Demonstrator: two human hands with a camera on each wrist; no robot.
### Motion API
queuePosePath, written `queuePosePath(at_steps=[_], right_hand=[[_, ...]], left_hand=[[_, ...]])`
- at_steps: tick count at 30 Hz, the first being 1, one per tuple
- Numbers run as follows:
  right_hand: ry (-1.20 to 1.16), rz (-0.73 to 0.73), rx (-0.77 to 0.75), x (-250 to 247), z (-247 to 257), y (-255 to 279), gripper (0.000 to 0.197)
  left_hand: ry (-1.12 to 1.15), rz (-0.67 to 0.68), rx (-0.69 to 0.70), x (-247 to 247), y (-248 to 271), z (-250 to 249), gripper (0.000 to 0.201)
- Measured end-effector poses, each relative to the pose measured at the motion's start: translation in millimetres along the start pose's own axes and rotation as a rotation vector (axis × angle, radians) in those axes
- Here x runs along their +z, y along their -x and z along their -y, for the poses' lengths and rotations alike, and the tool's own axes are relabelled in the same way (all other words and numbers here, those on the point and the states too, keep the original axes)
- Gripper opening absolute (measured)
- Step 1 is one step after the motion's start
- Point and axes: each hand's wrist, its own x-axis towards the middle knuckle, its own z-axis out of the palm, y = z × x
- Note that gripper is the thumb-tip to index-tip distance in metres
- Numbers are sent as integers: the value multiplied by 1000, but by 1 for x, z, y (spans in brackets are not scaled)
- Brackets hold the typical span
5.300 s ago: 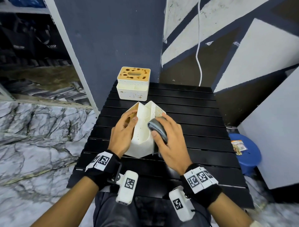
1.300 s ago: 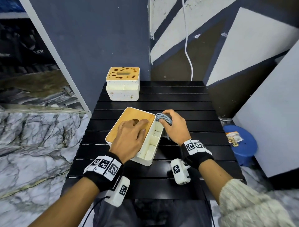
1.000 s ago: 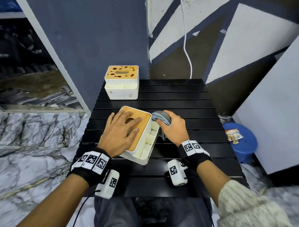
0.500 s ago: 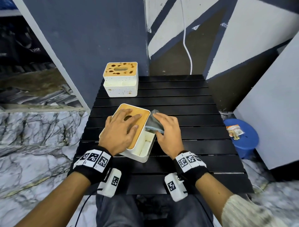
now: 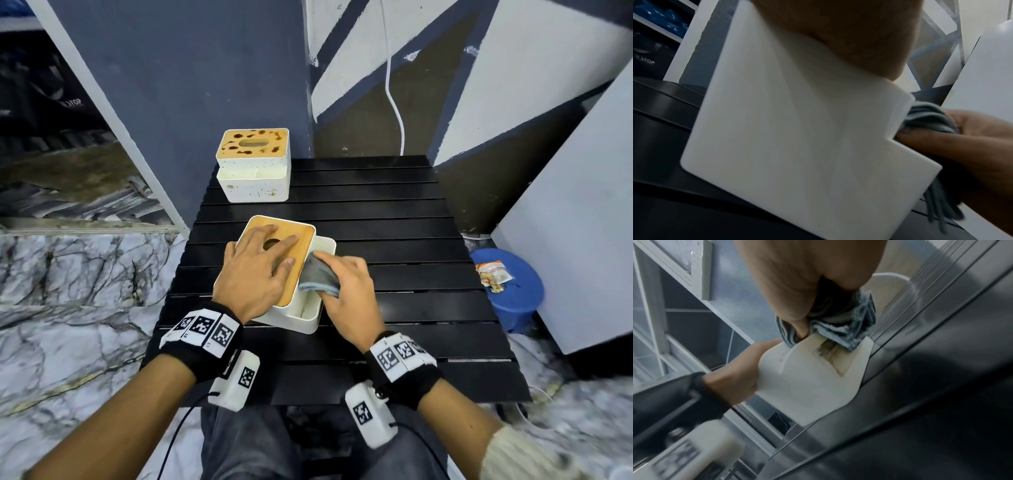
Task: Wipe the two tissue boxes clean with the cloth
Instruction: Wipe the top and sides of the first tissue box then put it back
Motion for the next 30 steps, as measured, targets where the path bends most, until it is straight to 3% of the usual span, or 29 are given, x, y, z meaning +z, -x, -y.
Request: queuePosePath(at_steps=[3, 7, 11, 17, 30], right_hand=[[-8, 30, -15, 3, 2, 14, 58], [26, 11, -13, -1, -2, -7, 56], [9, 94, 27, -4, -2, -16, 56], [-21, 154, -14, -5, 7, 11, 59], [-42, 124, -49, 0, 12, 21, 54]], left_hand=[[3, -1, -1, 0, 0, 0, 57], [13, 17, 25, -4, 1, 3, 65], [7, 17, 53, -7, 1, 11, 69], [28, -5, -5, -4, 1, 5, 68], [-4, -67, -85, 0, -2, 1, 46]])
